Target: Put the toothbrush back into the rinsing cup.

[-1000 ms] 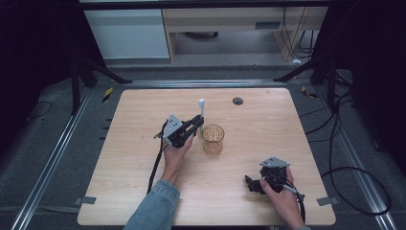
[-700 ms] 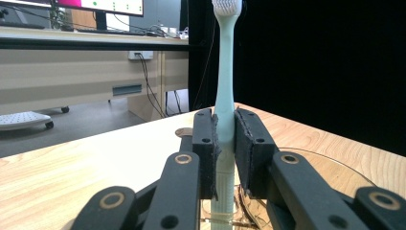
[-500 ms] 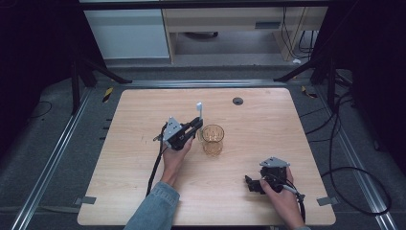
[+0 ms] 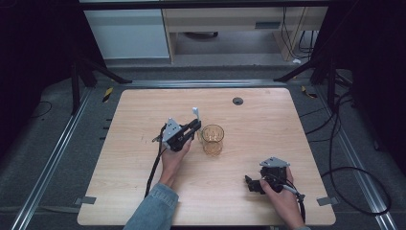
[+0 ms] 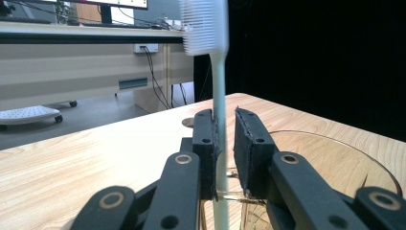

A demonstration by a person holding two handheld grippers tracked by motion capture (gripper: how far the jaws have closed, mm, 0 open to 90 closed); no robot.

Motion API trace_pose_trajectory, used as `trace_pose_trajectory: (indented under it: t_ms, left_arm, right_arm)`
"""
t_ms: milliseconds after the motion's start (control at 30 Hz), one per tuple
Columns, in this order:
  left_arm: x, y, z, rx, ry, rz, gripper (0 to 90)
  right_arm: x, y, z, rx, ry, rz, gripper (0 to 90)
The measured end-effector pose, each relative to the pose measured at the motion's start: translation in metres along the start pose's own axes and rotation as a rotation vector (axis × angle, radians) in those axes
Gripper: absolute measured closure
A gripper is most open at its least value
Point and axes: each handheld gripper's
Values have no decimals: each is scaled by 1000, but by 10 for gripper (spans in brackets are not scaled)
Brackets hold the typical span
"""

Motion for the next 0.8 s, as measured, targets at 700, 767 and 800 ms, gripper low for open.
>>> trace_pose_trajectory:
  t_ms: [700,767,800]
  left_arm:
    - [5,0,-1,5,-44,-10,703]
    - [5,0,-1,5,-45,-10,689]
    - [5,0,-1,5,-45,-9,685]
  right_arm:
    - [0,0,0,1,0,0,4]
    - [0,0,0,0,0,-1,4]
    - [0,0,0,0,-1,0,4]
Point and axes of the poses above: each handheld gripper's, and its own axes: z roughly forward along the jaws, x roughly out of its top, y roughly to its right, and after that the axes turned 13 degrees about -z, right-handed
